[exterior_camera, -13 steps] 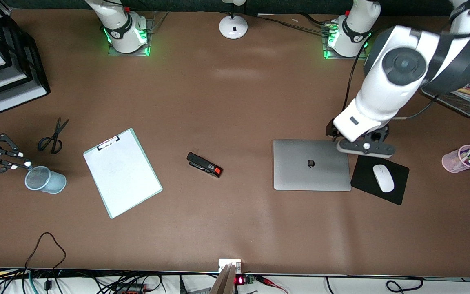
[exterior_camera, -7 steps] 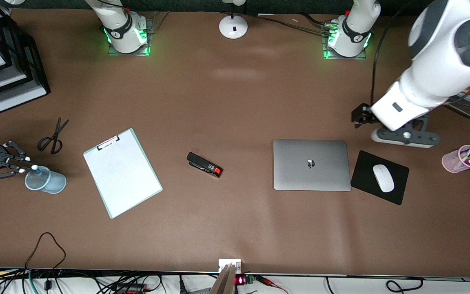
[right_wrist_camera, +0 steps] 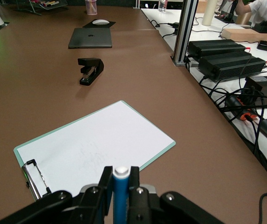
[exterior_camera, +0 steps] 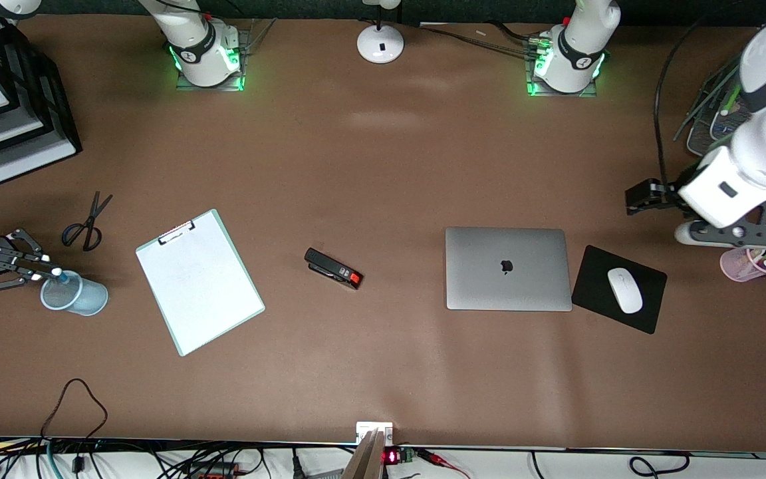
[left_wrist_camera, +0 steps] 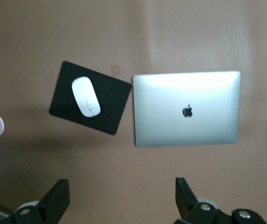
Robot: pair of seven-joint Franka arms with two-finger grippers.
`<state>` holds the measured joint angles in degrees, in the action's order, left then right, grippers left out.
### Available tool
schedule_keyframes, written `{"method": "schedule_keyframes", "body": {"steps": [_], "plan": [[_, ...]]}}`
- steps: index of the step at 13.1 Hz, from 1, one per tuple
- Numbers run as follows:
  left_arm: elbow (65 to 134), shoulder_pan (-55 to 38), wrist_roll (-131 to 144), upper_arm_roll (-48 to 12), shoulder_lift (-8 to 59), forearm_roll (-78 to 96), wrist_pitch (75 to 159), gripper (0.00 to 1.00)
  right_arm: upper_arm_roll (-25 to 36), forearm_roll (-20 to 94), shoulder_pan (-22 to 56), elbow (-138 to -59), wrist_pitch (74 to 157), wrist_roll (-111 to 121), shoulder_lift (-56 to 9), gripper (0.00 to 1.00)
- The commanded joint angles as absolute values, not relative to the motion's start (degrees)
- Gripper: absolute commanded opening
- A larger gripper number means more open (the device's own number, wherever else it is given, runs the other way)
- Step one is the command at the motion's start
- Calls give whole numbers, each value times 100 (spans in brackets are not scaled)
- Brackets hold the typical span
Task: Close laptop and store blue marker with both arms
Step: 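Lift the left gripper off the closed laptop and draw it back, then lower the blue marker into the blue mesh cup and open the right gripper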
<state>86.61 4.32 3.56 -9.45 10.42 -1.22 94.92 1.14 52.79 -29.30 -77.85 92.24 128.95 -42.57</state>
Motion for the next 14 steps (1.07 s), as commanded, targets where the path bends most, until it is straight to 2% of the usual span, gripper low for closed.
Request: {"method": "schedule_keyframes", "body": {"steps": [1, 2, 3, 5, 11, 14], "plan": [[9833, -43, -470, -29, 160, 166, 10229, 100, 44, 5396, -3023, -7594, 9105, 12911, -4368, 22], [9922, -44, -788, 26, 80, 158, 10230, 100, 44, 5396, -3023, -7594, 9114, 12885, -4368, 34], [10132, -35, -800, 35, -69, 150, 10222, 100, 44, 5388, -3023, -7594, 9132, 12850, -4377, 99], [10406, -9, -800, 18, -263, 106, 10318, 100, 53, 5327, -3015, -7594, 9106, 12693, -4368, 100], [10213, 18, -826, -158, -211, 1, 10178, 100, -8, 4765, -2918, -7576, 9000, 11237, -4175, 100], [10037, 18, -826, -290, -202, -193, 10091, 100, 9, 4414, -2550, -7559, 8912, 9953, -3790, 100]]}}
